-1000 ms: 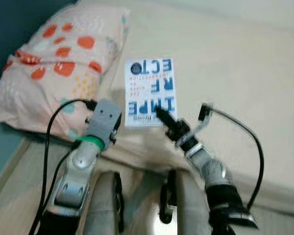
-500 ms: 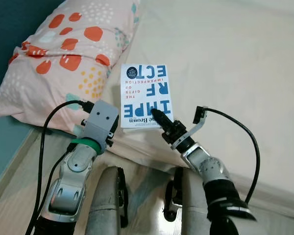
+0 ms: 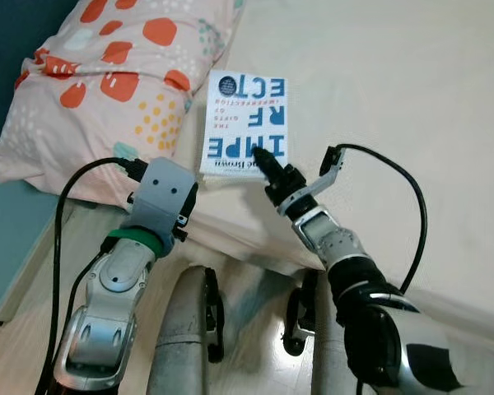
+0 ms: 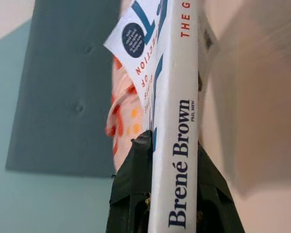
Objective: Clean up the room
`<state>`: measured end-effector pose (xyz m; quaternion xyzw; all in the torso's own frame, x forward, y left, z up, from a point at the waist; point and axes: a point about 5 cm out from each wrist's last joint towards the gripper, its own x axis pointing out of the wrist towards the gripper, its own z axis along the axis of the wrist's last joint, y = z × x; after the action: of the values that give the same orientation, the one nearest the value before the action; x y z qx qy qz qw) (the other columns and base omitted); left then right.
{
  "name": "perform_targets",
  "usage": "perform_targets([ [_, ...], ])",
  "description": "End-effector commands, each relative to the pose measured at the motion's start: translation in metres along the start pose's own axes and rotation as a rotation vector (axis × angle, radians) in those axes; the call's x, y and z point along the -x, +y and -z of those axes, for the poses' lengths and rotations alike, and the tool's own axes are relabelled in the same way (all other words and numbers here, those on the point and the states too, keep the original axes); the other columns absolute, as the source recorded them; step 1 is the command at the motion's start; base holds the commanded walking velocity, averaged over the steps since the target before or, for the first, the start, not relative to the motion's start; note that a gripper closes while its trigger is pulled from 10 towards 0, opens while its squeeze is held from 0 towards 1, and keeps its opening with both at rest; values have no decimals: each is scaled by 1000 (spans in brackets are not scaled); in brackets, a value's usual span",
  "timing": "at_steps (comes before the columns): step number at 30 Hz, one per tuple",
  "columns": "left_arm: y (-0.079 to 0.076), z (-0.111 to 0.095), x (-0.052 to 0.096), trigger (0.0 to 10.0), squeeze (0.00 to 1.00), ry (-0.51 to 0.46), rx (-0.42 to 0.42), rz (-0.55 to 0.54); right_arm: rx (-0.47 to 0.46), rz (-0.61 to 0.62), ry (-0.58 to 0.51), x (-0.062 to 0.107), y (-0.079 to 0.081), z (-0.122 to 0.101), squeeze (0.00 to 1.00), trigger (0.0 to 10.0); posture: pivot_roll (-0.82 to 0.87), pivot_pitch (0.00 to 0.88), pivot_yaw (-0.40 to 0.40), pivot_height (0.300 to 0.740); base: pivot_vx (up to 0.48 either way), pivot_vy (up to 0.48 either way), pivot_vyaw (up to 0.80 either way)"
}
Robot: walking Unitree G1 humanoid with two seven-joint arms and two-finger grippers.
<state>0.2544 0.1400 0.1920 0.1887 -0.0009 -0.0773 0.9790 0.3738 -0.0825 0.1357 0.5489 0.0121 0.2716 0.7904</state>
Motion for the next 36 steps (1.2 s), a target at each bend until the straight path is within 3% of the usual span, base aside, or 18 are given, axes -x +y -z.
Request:
perform_targets([
  [1, 0, 4, 7, 10000, 0, 38, 2, 13, -39, 28, -1, 2, -5, 8, 0, 10000, 300, 423, 134, 625, 0, 0, 0],
  [10, -1, 3, 17, 10000, 0, 76, 8, 21, -82, 126, 19, 9, -17, 21, 0, 10000, 306, 453, 137, 625, 0, 0, 0],
  [16, -4, 1, 16, 10000, 0, 86, 20, 32, -66, 214, 7, 22, -31, 26, 0, 10000, 282, 452, 134, 625, 0, 0, 0],
  [24, -6, -2, 14, 10000, 0, 84, 28, 40, -9, 319, 56, 26, -38, 31, 0, 10000, 274, 441, 131, 625, 0, 0, 0],
  [25, -7, -3, 13, 10000, 0, 82, 30, 40, 1, 319, 76, 25, -37, 32, 1000, 10000, 270, 433, 126, 625, 0, 0, 0],
  [35, -8, -4, 9, 10000, 0, 76, 36, 38, -6, 248, 156, 21, -31, 33, 1000, 10000, 259, 418, 118, 625, 0, 0, 0],
  [36, -9, -4, 8, 10000, 0, 72, 39, 38, 10, 224, 202, 21, -29, 36, 1000, 10000, 242, 403, 109, 625, 0, 0, 0],
])
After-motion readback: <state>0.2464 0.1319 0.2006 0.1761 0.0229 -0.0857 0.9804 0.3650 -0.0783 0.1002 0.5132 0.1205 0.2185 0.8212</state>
